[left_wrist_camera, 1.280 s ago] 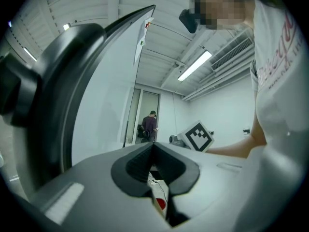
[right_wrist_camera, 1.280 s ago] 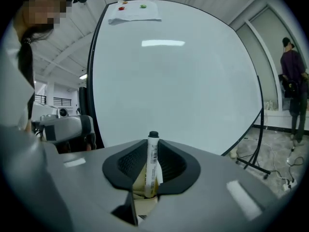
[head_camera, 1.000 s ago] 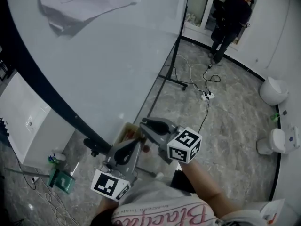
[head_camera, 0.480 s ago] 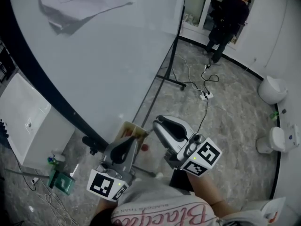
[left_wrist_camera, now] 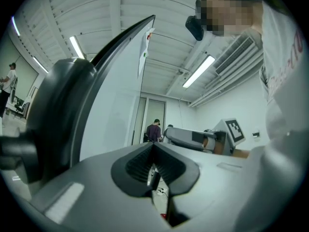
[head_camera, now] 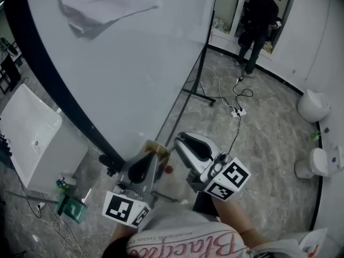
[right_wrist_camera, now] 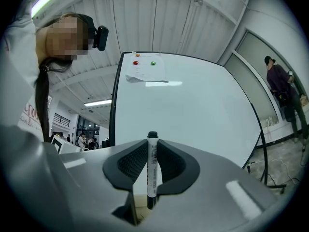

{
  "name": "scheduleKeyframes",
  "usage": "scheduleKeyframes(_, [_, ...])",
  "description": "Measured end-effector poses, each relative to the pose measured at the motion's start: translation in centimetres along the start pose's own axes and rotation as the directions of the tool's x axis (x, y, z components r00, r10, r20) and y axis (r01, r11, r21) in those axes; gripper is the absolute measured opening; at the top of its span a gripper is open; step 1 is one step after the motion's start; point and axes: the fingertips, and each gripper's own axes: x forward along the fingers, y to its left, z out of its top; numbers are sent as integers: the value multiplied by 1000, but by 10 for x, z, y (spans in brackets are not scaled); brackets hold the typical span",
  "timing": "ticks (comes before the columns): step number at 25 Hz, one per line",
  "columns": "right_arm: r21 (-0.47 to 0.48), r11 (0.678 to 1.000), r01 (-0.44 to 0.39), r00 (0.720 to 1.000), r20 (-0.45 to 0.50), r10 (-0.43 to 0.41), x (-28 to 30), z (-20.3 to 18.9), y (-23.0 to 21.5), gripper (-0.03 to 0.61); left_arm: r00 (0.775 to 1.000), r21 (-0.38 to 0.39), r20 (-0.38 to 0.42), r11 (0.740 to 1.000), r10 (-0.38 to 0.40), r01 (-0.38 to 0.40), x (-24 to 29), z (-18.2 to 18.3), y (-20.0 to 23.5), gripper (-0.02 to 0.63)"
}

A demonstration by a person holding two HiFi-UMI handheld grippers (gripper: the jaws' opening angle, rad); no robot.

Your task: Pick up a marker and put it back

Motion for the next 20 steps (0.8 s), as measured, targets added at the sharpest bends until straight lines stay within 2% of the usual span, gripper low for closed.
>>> scheduleKeyframes(8, [-6, 1000, 3, 1000, -15, -3, 2, -6, -3, 61, 1000, 4, 12, 1000, -6, 6, 1, 5, -4, -2])
scheduleKeyframes(13, [37, 999, -7, 990, -137, 12, 21, -43, -22, 61, 1000, -2, 8, 1000, -1, 1, -3, 3, -2, 0])
scheduleKeyframes(16, [53, 999, 2, 968, -250, 11, 31, -76, -31, 63, 1000, -4, 6, 1000, 4, -4, -5, 2, -1, 0])
scheduleKeyframes(20, [91, 996, -6, 919, -393, 41, 42, -110, -33, 63, 1000, -7, 7, 1000, 5, -5, -6, 1, -1, -2])
